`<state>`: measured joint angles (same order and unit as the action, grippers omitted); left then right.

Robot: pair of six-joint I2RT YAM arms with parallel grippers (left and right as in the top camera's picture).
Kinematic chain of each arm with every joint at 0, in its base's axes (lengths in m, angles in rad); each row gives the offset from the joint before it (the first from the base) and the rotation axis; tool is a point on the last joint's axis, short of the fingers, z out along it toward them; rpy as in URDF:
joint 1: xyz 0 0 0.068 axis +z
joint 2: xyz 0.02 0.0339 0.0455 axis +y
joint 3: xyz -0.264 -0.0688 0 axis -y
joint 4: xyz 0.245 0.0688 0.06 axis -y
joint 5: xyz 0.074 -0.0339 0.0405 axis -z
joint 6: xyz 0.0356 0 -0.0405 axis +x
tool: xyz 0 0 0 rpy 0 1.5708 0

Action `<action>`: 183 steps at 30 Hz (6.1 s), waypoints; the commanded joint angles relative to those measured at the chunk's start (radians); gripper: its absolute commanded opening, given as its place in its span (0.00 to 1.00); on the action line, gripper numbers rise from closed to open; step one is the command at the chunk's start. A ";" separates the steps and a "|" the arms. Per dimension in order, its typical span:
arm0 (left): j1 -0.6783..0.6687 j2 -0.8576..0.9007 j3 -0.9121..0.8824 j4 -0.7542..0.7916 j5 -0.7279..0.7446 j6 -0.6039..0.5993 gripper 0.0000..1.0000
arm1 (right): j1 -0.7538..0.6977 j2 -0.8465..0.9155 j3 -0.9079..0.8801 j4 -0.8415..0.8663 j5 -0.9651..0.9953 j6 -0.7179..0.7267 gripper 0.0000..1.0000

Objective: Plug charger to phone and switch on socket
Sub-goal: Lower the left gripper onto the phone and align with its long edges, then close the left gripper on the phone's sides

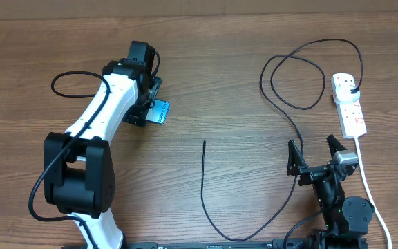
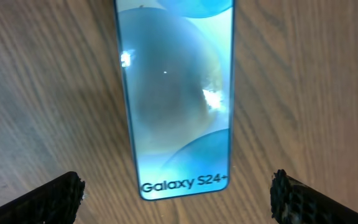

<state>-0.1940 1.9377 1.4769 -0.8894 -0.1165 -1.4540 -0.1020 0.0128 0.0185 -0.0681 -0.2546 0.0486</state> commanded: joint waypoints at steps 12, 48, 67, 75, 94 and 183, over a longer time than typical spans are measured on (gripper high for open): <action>0.066 0.081 -0.008 0.012 0.084 -0.004 1.00 | 0.006 -0.010 -0.011 0.006 0.011 -0.004 1.00; 0.072 0.232 0.253 -0.224 0.047 0.071 1.00 | 0.006 -0.010 -0.011 0.006 0.011 -0.004 1.00; 0.069 0.233 0.147 -0.096 0.084 0.062 1.00 | 0.006 -0.010 -0.011 0.006 0.011 -0.004 1.00; 0.066 0.233 0.146 -0.097 0.061 0.062 0.99 | 0.006 -0.010 -0.011 0.006 0.011 -0.004 1.00; 0.060 0.233 0.082 -0.036 0.064 0.013 1.00 | 0.006 -0.010 -0.011 0.006 0.011 -0.004 1.00; 0.061 0.233 0.082 -0.044 0.032 0.055 1.00 | 0.006 -0.010 -0.011 0.006 0.011 -0.004 1.00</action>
<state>-0.1291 2.1567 1.5688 -0.9340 -0.0608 -1.4109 -0.1020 0.0128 0.0185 -0.0677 -0.2546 0.0483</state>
